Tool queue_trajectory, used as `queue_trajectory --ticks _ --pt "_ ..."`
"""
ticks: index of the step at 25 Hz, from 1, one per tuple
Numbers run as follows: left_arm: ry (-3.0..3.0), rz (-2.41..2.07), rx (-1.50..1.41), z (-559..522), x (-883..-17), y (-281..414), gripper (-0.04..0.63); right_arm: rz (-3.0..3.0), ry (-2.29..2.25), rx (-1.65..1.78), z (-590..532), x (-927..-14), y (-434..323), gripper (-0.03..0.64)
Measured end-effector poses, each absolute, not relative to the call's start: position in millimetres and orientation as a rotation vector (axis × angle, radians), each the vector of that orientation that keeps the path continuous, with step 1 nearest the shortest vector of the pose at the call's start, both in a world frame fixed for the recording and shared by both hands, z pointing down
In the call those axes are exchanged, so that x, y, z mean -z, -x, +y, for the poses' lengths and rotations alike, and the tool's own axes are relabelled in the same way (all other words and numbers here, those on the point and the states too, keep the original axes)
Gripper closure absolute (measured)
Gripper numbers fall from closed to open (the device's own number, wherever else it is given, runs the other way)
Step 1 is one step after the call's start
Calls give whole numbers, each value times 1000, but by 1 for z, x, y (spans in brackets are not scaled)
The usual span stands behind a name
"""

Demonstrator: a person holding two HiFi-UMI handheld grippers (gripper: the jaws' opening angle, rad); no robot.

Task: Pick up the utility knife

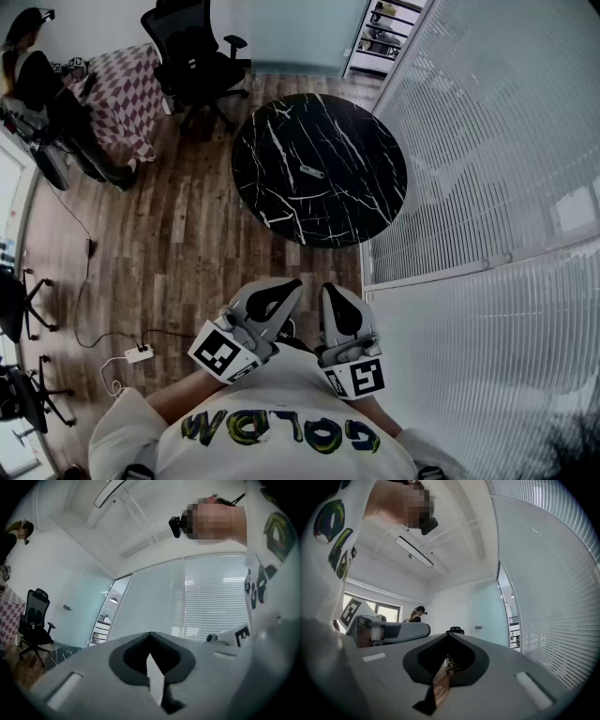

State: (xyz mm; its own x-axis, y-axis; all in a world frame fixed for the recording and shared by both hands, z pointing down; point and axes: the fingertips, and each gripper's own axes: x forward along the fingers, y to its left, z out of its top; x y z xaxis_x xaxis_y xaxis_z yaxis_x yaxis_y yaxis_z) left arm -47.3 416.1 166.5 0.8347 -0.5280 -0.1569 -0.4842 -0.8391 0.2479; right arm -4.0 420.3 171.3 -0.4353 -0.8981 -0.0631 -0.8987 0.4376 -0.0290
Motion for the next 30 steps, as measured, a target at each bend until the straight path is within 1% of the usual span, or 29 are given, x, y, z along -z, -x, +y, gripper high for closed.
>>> queue_trajectory --ticks 13,23,30 --pt "-2806 -825 290 416 -169 23 594 2624 1584 35 417 -173 -19 615" --pt "-2785 -847 258 419 -184 -14 594 2615 1577 61 418 -183 -55 615" --pt "-2773 -878 253 394 -195 -19 594 2625 1581 90 397 -197 -66 615"
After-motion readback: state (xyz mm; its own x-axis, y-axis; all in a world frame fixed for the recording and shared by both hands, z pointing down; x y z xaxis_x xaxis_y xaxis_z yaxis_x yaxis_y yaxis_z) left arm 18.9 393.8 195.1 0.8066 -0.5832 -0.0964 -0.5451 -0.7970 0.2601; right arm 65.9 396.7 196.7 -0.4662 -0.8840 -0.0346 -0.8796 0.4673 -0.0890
